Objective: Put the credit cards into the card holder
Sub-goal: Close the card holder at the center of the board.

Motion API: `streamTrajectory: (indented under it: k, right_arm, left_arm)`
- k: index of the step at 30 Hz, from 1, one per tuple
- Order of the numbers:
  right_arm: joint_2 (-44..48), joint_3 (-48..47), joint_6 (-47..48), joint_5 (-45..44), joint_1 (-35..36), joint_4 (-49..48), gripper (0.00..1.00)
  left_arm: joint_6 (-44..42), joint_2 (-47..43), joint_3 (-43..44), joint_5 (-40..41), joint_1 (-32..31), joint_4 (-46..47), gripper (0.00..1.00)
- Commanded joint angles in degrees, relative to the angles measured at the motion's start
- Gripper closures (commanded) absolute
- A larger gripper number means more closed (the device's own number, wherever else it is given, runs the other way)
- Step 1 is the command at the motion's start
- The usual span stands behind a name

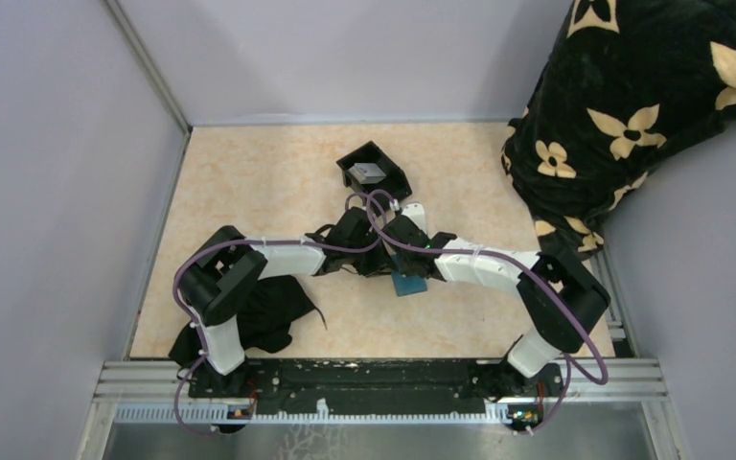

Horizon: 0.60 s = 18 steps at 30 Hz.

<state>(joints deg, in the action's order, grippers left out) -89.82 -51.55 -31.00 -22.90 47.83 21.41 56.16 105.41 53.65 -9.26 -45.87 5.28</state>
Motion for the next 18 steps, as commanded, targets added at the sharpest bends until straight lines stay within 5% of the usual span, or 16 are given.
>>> streamTrajectory:
  k: [1, 18]
  right_arm:
    - [-0.88, -0.74, -0.19, 0.96, 0.48, -2.39, 1.0]
    - [1.12, 0.83, -1.51, 0.38, 2.18, -1.55, 1.0]
  left_arm:
    - [-1.51, 4.36, -2.15, 2.23, -0.23, -7.82, 0.69]
    - [-1.44, 3.76, -2.23, 2.66, -0.36, -8.05, 0.69]
